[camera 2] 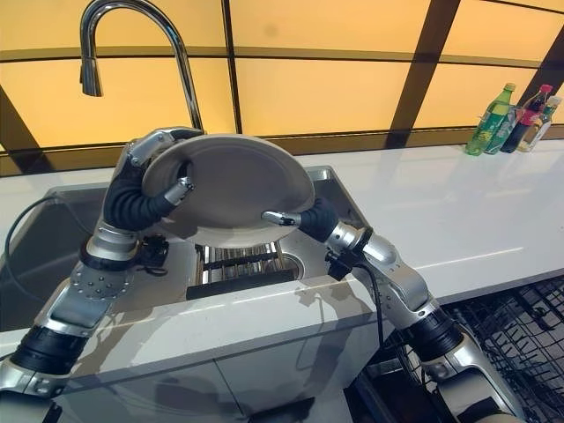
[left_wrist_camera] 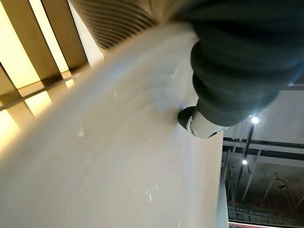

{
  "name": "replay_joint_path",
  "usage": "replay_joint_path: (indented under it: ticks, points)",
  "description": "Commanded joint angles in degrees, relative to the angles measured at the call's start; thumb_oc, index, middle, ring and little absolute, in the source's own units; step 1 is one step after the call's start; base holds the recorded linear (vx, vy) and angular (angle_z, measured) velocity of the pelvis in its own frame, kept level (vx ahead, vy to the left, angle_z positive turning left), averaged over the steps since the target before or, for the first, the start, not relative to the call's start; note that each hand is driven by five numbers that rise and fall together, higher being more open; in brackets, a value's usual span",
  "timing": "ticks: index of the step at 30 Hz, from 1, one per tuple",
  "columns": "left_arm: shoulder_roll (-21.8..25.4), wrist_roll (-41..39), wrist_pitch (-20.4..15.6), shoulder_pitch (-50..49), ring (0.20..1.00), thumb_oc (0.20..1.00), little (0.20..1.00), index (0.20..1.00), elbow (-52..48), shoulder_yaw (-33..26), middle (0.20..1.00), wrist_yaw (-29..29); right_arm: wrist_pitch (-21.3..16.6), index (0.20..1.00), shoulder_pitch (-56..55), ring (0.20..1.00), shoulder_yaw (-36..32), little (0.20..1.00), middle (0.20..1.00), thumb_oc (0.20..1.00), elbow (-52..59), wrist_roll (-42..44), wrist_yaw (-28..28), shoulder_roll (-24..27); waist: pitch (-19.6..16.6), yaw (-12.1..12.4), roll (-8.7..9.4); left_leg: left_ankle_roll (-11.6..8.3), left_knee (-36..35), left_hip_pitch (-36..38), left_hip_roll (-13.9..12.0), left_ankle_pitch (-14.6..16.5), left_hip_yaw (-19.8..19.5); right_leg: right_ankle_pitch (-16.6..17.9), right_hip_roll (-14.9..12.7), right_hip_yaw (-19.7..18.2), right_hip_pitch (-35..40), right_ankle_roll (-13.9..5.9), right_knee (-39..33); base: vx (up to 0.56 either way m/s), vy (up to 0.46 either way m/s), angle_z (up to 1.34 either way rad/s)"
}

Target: Pick up plates and place into dishwasher.

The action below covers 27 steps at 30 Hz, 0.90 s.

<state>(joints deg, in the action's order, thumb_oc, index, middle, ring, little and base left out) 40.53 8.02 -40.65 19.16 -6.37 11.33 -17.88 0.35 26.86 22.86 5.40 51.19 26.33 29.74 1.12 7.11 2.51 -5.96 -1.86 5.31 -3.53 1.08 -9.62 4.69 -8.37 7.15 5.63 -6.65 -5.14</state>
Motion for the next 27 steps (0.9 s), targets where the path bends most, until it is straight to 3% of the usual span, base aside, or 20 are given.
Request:
replay_joint_path:
  ticks: [1, 11, 16, 21, 22, 23, 24, 27]
  points:
    - [-1.48, 0.28, -1.21, 5.84, 0.200, 0.200, 0.200, 0.200, 1.24, 4.78, 0.200, 1.24, -2.23, 0.200, 5.34, 0.200, 3.45, 0.200, 0.200, 0.200, 5.63, 0.60, 2.18, -4.01, -1.93, -0.35, -0.01, 1.80, 0.48, -3.33, 0.29, -0.47, 3.24, -5.93, -1.91, 0.06, -0.08, -1.46, 5.75, 0.00, 0.000, 0.00]
    - [-2.42, -0.51, -0.52, 5.55, 0.200, 0.200, 0.200, 0.200, 2.08, 4.58, 0.200, 1.93, -2.77, 0.200, 2.88, 0.200, 1.25, 0.200, 0.200, 0.200, 4.90, -1.03, -0.10, -4.42, -1.82, -1.54, -0.22, 2.01, 0.54, -2.94, 0.24, -0.32, 4.06, -6.00, -1.66, -0.85, -0.17, -1.32, 5.94, 0.00, 0.000, 0.00]
    - [-3.50, -0.99, -0.26, 4.97, 0.200, 0.200, 0.200, 0.200, 3.07, 4.44, 0.200, 1.76, -2.23, 0.200, 1.39, 0.200, -0.28, 0.200, 0.200, 0.200, 4.39, 2.17, -0.73, -6.09, -1.65, -2.07, -0.29, 2.19, 0.74, -2.63, 0.25, 0.08, 4.46, -6.21, -1.59, -1.39, -0.21, -1.30, 6.22, 0.00, 0.000, -0.01]
    - [-4.67, -3.25, 2.51, 3.46, 0.200, 0.200, 0.200, 0.200, 3.53, 3.05, 0.200, 1.43, -3.69, 0.200, -0.48, 0.200, -1.96, 0.200, 0.200, 0.200, 3.36, 0.91, -3.06, -6.30, -1.57, -2.53, -0.29, 2.24, 0.73, -2.15, 0.09, 0.27, 5.15, -6.24, -1.64, -1.83, -0.03, -1.40, 6.23, 0.01, -0.001, -0.04]
    - [-4.89, -3.58, 3.25, 3.22, 0.395, 0.395, 0.395, 0.395, 3.66, 2.67, 0.395, 1.26, -3.96, 0.200, -0.79, 0.200, -2.34, 0.200, 0.200, 0.200, 3.29, 0.72, -3.43, -6.27, -1.59, -2.65, -0.29, 2.23, 0.69, -2.10, 0.02, 0.25, 5.34, -6.23, -1.63, -1.89, -0.03, -1.41, 6.24, 0.01, -0.003, -0.10]
    - [-5.08, -3.57, 3.96, 2.96, 0.893, 0.893, 0.893, 0.893, 3.88, 2.28, 0.893, 0.41, -4.21, 0.200, -1.10, 0.200, -2.77, 0.200, 0.200, 0.200, 3.19, 0.62, -3.96, -6.21, -1.61, -2.76, -0.30, 2.20, 0.57, -2.03, -0.04, 0.21, 5.51, -6.23, -1.62, -1.92, -0.04, -1.44, 6.25, 0.01, 0.000, -0.08]
    - [-5.38, -3.25, 4.71, 2.75, 1.000, 1.000, 1.000, 1.000, 4.26, 1.56, 1.000, -0.59, -4.30, 0.200, -1.44, 0.200, -3.56, 0.200, 0.200, 0.200, 3.20, 0.62, -4.35, -6.11, -1.64, -2.98, -0.29, 2.20, 0.36, -1.91, -0.13, 0.13, 5.65, -6.30, -1.57, -2.03, 0.00, -1.42, 6.28, 0.01, 0.001, -0.04]
    - [-6.32, -2.49, 6.15, 2.86, 1.000, 1.000, 1.000, 1.000, 4.90, 0.19, 1.000, -3.00, -4.87, 0.200, -2.00, 0.200, -4.90, 0.200, 0.200, 0.200, 2.92, 0.13, -5.75, -6.27, -1.71, -3.35, -0.28, 2.19, -0.08, -1.70, -0.23, -0.04, 5.80, -6.37, -1.56, -2.07, 0.12, -1.41, 6.29, 0.00, 0.000, 0.00]
